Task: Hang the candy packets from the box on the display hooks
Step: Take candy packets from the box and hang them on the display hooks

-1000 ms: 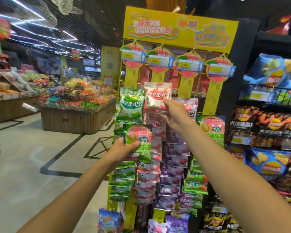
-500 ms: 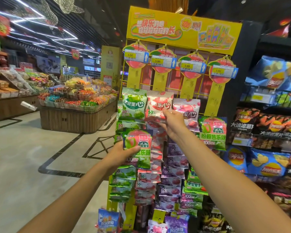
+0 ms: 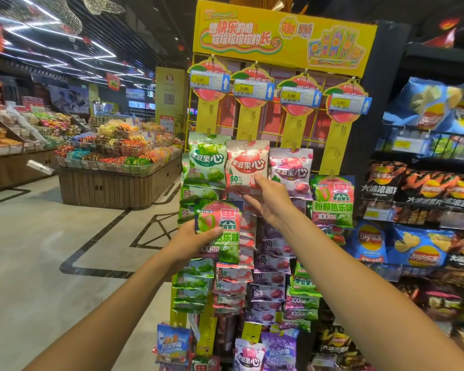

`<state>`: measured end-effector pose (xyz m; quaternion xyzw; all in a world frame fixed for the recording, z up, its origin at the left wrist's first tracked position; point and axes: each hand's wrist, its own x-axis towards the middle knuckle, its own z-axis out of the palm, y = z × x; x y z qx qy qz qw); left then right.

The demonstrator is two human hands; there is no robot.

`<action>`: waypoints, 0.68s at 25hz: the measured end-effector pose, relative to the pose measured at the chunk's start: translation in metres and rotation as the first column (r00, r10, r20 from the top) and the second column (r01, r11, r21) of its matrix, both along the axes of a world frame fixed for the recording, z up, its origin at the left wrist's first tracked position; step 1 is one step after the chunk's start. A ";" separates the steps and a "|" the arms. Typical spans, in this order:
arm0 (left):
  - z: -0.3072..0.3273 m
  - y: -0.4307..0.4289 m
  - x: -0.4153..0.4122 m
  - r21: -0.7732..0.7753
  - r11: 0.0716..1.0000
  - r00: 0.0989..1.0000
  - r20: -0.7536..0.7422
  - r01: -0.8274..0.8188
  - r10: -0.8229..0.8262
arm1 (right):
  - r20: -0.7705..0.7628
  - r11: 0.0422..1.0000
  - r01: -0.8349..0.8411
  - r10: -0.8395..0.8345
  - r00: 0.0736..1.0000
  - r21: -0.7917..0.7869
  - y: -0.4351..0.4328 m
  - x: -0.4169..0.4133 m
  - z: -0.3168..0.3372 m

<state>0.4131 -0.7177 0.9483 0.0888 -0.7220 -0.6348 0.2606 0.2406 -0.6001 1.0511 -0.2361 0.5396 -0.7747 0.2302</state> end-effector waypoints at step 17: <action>0.079 0.084 -0.081 -0.066 0.997 0.995 -0.085 0.042 -0.048 | -0.302 0.975 -0.015 0.084 0.950 0.223 0.129 -0.023 0.001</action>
